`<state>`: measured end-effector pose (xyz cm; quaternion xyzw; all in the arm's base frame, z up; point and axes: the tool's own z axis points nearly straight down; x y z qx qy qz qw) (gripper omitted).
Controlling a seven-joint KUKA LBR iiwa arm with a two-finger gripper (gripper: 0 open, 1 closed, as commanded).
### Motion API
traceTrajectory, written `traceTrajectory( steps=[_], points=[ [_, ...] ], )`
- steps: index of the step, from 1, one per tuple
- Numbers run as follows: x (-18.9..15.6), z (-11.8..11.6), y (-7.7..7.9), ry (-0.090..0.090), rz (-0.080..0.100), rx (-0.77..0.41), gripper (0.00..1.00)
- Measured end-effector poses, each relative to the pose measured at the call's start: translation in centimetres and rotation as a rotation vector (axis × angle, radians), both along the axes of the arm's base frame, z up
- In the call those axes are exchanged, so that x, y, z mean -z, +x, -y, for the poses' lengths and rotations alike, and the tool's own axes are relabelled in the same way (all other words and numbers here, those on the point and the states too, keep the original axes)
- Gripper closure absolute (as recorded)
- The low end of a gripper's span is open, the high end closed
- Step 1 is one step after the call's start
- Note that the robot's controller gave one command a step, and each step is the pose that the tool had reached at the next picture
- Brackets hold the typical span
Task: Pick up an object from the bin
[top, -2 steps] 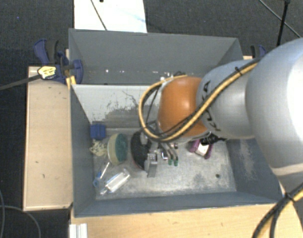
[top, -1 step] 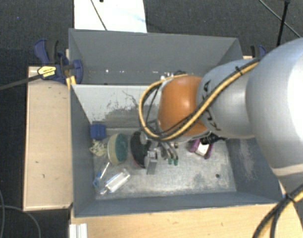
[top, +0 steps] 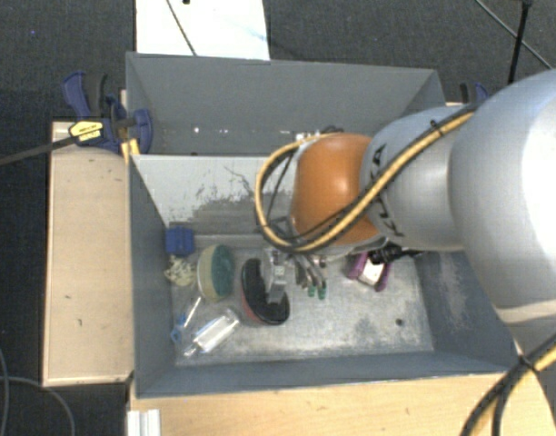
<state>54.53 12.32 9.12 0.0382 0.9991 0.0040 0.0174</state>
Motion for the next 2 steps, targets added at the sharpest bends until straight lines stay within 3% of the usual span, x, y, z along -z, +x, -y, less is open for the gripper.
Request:
traceTrajectory(
  steps=[1,2],
  points=[
    [0.5,0.1,-0.4,-0.003,-0.016,0.003,0.0],
    [1.8,-3.0,-5.9,-0.003,-0.029,-0.002,0.0]
  ],
)
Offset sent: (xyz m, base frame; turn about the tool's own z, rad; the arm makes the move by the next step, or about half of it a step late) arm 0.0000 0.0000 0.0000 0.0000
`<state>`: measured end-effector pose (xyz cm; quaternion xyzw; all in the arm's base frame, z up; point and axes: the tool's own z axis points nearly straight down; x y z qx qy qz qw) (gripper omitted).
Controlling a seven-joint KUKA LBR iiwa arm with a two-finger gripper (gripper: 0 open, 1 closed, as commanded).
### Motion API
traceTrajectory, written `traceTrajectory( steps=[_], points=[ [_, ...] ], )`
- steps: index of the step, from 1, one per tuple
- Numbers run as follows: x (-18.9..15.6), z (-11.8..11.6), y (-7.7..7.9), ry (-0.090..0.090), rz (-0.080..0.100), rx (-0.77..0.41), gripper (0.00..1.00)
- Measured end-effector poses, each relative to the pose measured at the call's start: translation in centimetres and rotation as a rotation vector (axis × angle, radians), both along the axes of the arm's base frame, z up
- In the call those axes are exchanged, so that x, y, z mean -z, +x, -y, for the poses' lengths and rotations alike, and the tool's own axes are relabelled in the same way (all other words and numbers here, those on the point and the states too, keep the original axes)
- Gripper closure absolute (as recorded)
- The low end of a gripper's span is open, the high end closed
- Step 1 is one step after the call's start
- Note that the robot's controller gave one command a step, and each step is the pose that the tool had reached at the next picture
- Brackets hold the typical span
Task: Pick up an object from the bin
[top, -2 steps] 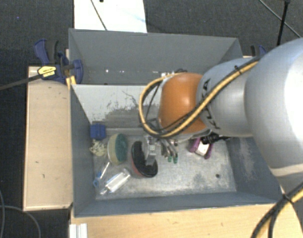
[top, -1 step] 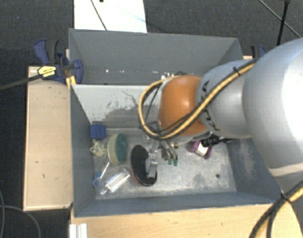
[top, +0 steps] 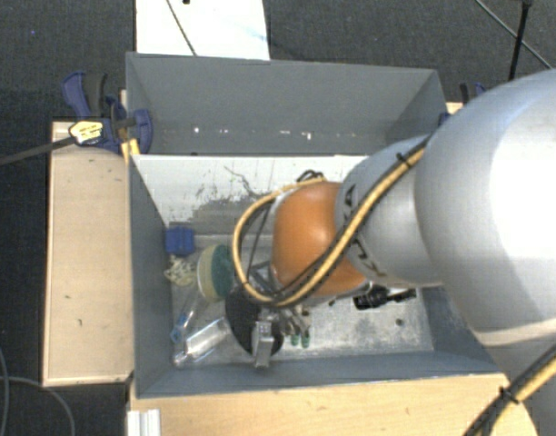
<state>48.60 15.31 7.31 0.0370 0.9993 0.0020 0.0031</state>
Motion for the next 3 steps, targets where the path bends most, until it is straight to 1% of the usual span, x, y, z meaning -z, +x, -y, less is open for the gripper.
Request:
traceTrajectory(
  steps=[1,2,3],
  points=[
    [-0.1,0.0,0.3,0.004,0.007,0.007,1.0],
    [0.0,0.8,3.4,0.0,-0.008,0.078,1.0],
    [-0.1,0.8,3.6,0.003,0.004,0.079,0.0]
  ],
)
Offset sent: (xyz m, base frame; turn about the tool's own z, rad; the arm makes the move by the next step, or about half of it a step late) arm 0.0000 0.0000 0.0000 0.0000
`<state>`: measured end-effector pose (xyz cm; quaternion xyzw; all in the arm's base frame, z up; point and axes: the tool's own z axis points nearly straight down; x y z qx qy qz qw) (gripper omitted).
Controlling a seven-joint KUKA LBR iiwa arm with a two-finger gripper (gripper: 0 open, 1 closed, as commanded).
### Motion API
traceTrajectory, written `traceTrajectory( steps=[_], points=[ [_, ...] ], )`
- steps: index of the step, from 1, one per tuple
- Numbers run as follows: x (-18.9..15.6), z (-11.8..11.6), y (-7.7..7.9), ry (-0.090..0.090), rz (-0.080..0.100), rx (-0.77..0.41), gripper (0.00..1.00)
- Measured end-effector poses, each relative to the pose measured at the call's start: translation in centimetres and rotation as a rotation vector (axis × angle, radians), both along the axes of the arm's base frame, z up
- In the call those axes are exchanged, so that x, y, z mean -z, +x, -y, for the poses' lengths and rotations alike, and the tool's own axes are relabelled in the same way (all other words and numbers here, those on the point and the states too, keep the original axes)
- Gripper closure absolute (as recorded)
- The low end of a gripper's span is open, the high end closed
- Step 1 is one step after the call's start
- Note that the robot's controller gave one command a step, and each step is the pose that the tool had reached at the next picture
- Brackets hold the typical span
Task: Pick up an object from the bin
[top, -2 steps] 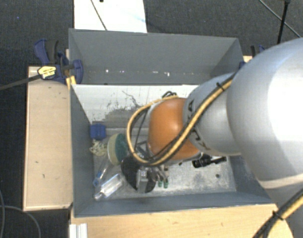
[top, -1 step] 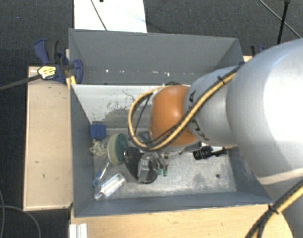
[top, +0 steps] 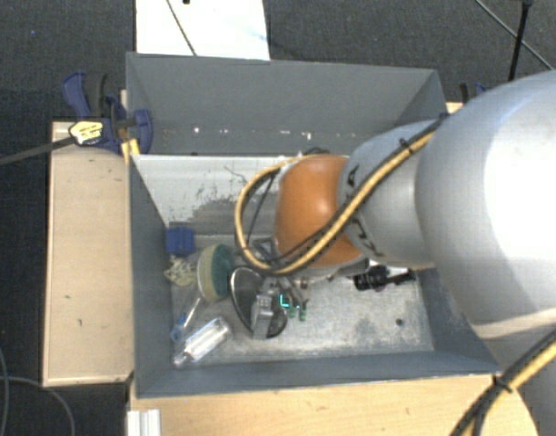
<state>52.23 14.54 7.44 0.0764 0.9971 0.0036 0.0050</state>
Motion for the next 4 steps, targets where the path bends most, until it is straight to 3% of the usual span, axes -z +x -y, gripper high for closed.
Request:
traceTrajectory(
  steps=[1,2,3,4],
  points=[
    [-0.1,0.0,0.1,0.001,0.004,0.001,1.0],
    [0.0,1.2,3.7,-0.001,-0.006,0.029,1.0],
    [0.0,1.1,3.7,0.001,-0.004,0.065,1.0],
    [-0.3,1.3,5.1,-0.002,-0.007,0.114,1.0]
  ],
)
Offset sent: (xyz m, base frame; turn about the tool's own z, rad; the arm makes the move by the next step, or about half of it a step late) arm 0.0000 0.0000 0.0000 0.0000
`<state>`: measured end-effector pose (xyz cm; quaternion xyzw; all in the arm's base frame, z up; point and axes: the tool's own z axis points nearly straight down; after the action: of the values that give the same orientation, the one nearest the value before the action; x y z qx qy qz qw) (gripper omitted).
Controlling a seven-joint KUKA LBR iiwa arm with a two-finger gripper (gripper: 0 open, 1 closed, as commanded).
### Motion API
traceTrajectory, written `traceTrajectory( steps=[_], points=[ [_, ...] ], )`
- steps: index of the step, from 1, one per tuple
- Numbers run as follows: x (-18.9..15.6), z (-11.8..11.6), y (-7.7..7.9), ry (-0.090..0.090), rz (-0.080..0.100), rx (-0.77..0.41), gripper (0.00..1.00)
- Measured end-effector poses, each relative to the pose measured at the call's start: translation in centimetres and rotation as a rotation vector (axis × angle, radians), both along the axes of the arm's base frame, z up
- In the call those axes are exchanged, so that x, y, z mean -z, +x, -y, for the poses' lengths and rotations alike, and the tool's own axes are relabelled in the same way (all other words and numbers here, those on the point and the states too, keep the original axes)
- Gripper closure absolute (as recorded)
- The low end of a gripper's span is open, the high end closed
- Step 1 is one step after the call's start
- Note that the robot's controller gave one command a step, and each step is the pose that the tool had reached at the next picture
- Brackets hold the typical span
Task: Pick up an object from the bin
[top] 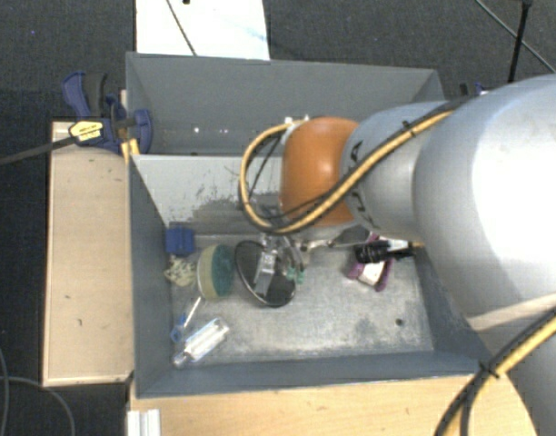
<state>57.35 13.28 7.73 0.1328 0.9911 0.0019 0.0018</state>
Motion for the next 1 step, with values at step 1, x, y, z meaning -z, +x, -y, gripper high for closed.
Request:
traceTrajectory(
  steps=[1],
  points=[
    [-9.6,1.41,-1.02,-0.001,0.004,0.047,1.0]
  ],
)
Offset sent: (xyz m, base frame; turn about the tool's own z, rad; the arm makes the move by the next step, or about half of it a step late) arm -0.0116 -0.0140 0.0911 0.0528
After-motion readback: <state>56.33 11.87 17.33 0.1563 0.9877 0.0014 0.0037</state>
